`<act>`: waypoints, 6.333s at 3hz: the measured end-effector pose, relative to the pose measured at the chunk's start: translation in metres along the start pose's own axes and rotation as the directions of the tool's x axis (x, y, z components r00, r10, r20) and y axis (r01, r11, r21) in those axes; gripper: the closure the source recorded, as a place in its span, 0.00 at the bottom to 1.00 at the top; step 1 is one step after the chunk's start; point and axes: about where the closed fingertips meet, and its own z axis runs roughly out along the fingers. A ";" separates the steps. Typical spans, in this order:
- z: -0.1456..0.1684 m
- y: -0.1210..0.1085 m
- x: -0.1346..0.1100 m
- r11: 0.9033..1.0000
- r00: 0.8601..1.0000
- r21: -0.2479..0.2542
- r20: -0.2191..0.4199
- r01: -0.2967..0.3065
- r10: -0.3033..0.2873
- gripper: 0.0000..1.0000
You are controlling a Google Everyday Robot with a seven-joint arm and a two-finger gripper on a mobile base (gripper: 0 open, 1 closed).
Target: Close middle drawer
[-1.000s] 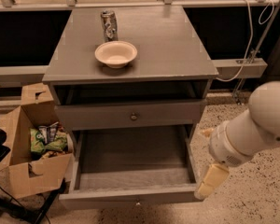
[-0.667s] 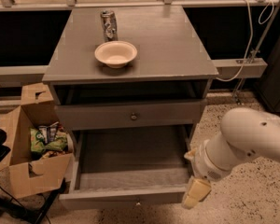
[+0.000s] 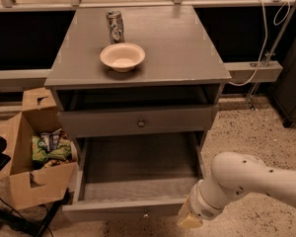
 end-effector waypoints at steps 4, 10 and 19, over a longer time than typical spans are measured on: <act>0.118 0.012 -0.006 0.982 1.000 -0.191 -0.009 -0.008 0.006 1.00; 0.264 -0.042 -0.041 0.982 1.000 -0.186 0.016 0.024 -0.022 1.00; 0.245 -0.231 -0.135 0.997 0.998 -0.051 0.026 -0.050 0.051 0.83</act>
Offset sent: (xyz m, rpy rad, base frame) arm 0.0015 -0.0005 0.0040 -0.0030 -0.0050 0.0030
